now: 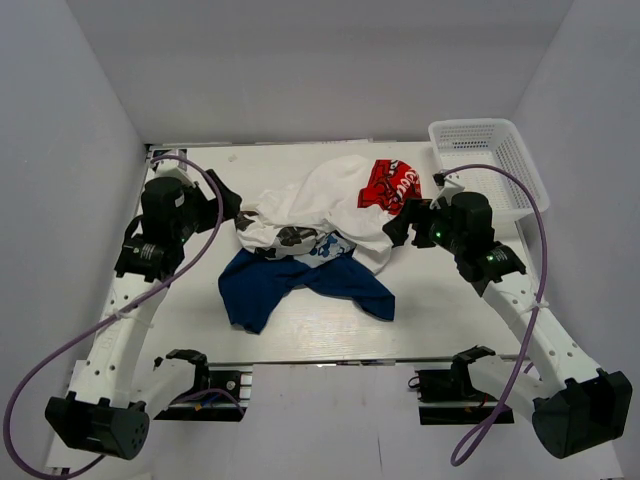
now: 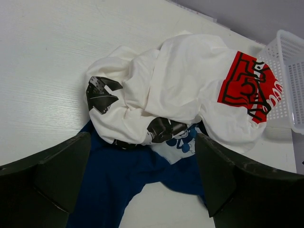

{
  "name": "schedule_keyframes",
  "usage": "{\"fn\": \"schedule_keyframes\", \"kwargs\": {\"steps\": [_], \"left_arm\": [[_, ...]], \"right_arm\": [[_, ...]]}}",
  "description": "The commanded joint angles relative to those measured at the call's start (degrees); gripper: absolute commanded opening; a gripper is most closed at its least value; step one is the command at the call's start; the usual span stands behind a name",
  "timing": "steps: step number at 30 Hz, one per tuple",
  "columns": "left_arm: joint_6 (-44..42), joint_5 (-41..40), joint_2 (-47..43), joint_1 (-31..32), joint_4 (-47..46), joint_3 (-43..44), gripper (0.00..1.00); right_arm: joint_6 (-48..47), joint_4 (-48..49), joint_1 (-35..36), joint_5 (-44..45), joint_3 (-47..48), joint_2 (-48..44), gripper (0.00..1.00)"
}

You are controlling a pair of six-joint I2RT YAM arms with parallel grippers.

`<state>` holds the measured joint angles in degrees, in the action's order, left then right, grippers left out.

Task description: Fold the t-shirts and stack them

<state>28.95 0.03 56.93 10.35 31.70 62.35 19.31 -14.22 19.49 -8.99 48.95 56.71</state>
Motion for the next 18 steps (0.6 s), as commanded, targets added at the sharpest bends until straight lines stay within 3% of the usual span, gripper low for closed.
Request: {"fn": "schedule_keyframes", "kwargs": {"steps": [1,8,10,11,14,18], "left_arm": [[-0.65,-0.38,-2.52,0.29,0.11,-0.74,1.0],[-1.7,-1.44,-1.12,0.29,2.04,-0.74,1.0],[-1.7,-1.96,0.2,0.29,2.05,-0.74,1.0],[-1.7,-1.97,0.2,0.29,2.66,-1.26,1.0],[-1.7,-2.49,0.73,0.29,1.27,-2.93,1.0],[-1.7,-1.62,1.87,0.29,-0.06,-4.25,1.0]], "right_arm": [[0.29,2.79,-0.06,-1.73,0.09,-0.63,0.9],[-2.52,1.83,0.11,2.04,2.64,2.35,0.9],[-4.28,0.34,0.03,4.76,4.66,4.63,0.9],[-4.54,-0.1,0.2,10.69,5.8,5.34,0.9],[-6.91,-2.91,0.37,17.92,9.84,11.92,0.9],[-10.77,-2.77,0.99,19.45,18.53,24.2,0.9]]}}
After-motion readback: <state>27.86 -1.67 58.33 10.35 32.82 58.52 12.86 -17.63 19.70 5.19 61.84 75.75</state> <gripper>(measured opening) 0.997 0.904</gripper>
